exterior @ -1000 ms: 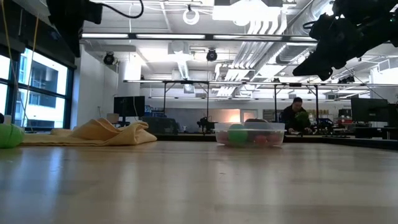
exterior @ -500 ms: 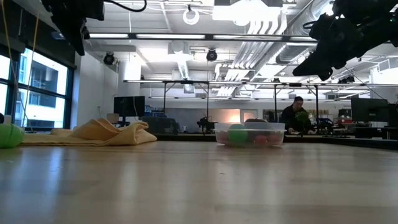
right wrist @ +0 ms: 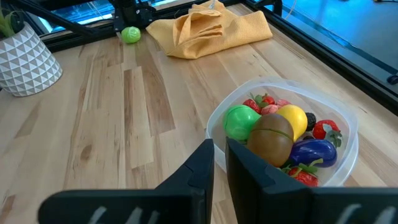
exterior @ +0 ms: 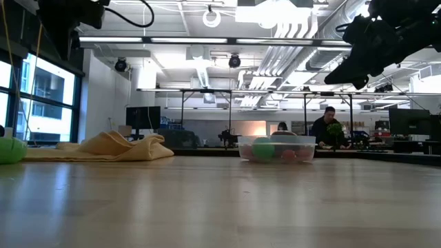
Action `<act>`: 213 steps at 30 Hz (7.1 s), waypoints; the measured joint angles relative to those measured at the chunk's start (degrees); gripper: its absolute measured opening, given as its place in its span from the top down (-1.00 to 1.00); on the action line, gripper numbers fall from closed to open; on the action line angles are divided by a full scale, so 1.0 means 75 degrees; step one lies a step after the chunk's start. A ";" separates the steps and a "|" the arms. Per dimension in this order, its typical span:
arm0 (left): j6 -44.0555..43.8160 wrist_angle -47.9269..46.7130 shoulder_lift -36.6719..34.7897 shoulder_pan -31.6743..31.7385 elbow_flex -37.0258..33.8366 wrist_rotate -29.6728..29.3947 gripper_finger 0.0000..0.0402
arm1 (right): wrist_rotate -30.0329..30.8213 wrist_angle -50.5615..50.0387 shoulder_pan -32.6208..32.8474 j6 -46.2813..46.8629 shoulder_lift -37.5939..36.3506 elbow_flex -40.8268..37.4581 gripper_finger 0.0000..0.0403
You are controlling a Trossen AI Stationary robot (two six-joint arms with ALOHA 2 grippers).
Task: Pick and placing Produce into tupperware
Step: Put the green cabbage into the transparent container
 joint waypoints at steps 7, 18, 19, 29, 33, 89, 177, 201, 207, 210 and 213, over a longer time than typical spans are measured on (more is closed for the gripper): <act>-0.0149 -0.0095 0.0000 0.0000 -0.0003 -0.0030 0.44 | 0.0000 0.0000 0.0000 0.0000 0.0000 0.0000 0.85; -0.0379 -0.0132 0.0025 0.0000 -0.1015 -0.0234 0.00 | 0.0000 0.0000 -0.0002 -0.0001 0.0000 0.0000 0.85; -0.0404 -0.0123 0.0044 0.0000 -0.1165 -0.0257 0.00 | 0.0000 0.0000 0.0000 0.0000 0.0000 0.0000 0.85; -0.1139 0.0394 0.0454 -0.0003 -0.2434 0.0427 -0.01 | 0.0000 -0.0003 -0.0001 0.0000 0.0000 0.0000 0.85; -0.1492 0.0707 0.0755 -0.0006 -0.2697 0.0456 -0.01 | -0.0002 -0.0003 0.0000 -0.0001 0.0000 0.0000 0.85; -0.5127 0.1130 0.4242 -0.3002 -0.2707 -0.1148 0.16 | -0.0003 -0.0052 0.0000 -0.0003 -0.0003 0.0000 0.85; -0.5541 0.2134 0.4301 -0.3220 -0.3034 -0.0420 1.00 | 0.0000 -0.0423 -0.0001 0.0000 -0.0003 0.0000 0.85; -0.5978 0.5390 0.4301 -0.4382 -0.3037 0.0752 1.00 | 0.0002 -0.0427 -0.0002 0.0000 -0.0001 0.0000 0.85; -0.5827 0.6168 0.4301 -0.4401 -0.3037 0.0810 1.00 | 0.0001 -0.0427 -0.0002 0.0000 -0.0003 0.0000 0.85; -0.5713 0.5979 0.4301 -0.4401 -0.2968 0.0766 1.00 | 0.0000 -0.0427 -0.0001 0.0000 -0.0001 0.0000 0.85; -0.5710 0.5262 0.4287 -0.4403 -0.2703 0.0584 1.00 | 0.0001 -0.0428 -0.0001 0.0000 -0.0002 0.0000 0.85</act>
